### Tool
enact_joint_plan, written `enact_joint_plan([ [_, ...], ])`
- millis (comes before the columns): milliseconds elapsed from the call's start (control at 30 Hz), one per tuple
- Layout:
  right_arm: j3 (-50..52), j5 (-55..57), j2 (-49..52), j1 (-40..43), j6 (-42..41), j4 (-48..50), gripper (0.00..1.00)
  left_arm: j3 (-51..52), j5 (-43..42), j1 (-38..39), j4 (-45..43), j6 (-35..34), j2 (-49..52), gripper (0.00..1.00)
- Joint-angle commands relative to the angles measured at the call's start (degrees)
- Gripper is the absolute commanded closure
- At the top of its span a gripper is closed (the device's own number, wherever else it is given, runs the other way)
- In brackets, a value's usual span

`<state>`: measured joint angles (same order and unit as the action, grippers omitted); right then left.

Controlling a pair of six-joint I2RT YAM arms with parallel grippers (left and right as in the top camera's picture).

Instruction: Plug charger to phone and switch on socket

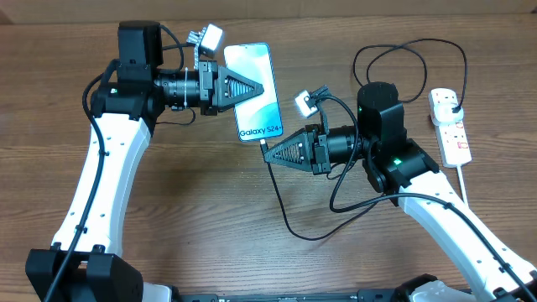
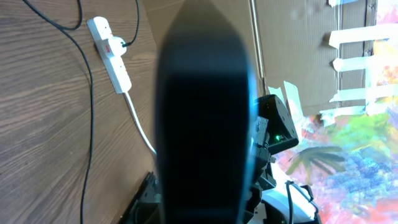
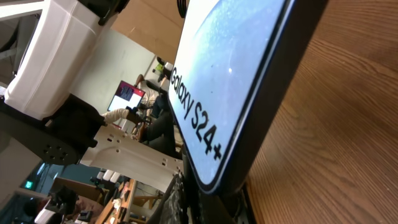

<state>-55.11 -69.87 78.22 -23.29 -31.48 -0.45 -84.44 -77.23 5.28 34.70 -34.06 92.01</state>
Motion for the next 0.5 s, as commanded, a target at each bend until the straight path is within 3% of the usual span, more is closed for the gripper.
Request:
enact_joint_plan([
  [0,-0.5,0.81,-0.09,0.17,-0.26,0.17,0.96,-0.28,-1.4,0.33,-0.2,-2.16,-1.05,0.96],
  [467,-0.5,0.79,-0.09,0.17,-0.48,1.9,0.96,-0.28,-1.75,0.33,-0.22,-0.74,-1.05,0.96],
])
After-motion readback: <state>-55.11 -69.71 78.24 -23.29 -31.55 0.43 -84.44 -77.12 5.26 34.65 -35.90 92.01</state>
